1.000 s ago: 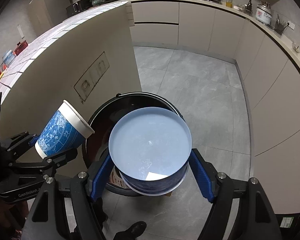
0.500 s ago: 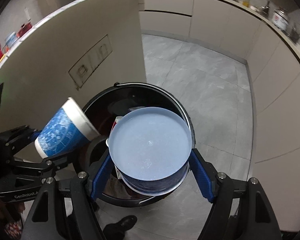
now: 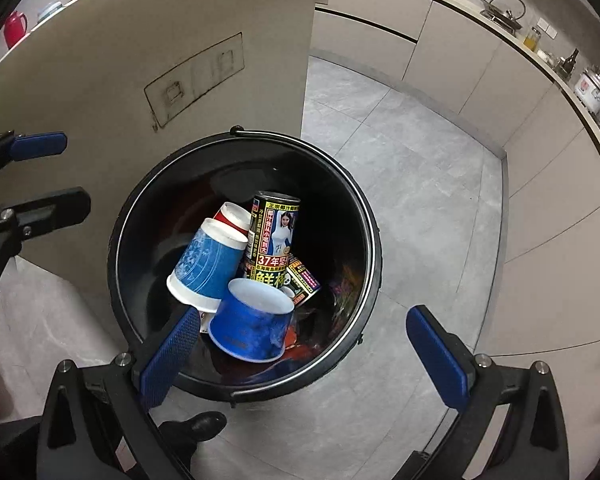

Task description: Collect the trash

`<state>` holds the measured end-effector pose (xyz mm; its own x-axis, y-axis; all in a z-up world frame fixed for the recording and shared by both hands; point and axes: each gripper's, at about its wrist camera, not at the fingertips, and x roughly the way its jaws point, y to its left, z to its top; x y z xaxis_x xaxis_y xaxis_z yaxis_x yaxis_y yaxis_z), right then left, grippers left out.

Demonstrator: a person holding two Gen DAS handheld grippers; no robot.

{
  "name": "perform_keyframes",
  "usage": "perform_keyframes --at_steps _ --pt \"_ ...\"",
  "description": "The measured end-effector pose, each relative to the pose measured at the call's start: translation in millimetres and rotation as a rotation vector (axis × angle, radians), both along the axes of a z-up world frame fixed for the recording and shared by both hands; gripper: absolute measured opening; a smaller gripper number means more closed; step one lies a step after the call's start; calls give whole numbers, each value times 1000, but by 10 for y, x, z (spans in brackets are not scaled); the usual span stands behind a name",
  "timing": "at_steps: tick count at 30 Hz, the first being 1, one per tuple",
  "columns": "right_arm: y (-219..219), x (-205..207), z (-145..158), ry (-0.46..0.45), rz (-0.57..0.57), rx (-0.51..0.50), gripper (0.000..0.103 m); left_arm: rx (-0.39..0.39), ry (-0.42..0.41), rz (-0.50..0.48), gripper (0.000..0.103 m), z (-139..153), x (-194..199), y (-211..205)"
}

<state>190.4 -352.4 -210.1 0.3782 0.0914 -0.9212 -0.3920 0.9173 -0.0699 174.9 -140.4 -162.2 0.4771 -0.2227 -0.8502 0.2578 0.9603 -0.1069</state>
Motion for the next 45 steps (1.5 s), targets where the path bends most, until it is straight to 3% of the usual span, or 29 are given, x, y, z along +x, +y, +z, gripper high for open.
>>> perform_keyframes --at_steps 10,13,22,31,45 --pt "-130 -112 290 -6 -154 116 103 16 7 -26 103 266 -164 -148" --pt "-130 -206 402 -19 -200 99 103 25 11 -26 103 382 -262 -157" --pt "-131 -772 1082 -95 -293 60 103 46 -83 -58 103 1031 -663 -153" --pt "42 -1312 1573 -149 -311 90 103 40 -93 -34 103 1357 -1029 153" --pt "264 -1912 2229 -257 -375 98 103 40 -209 11 103 1819 -1508 433"
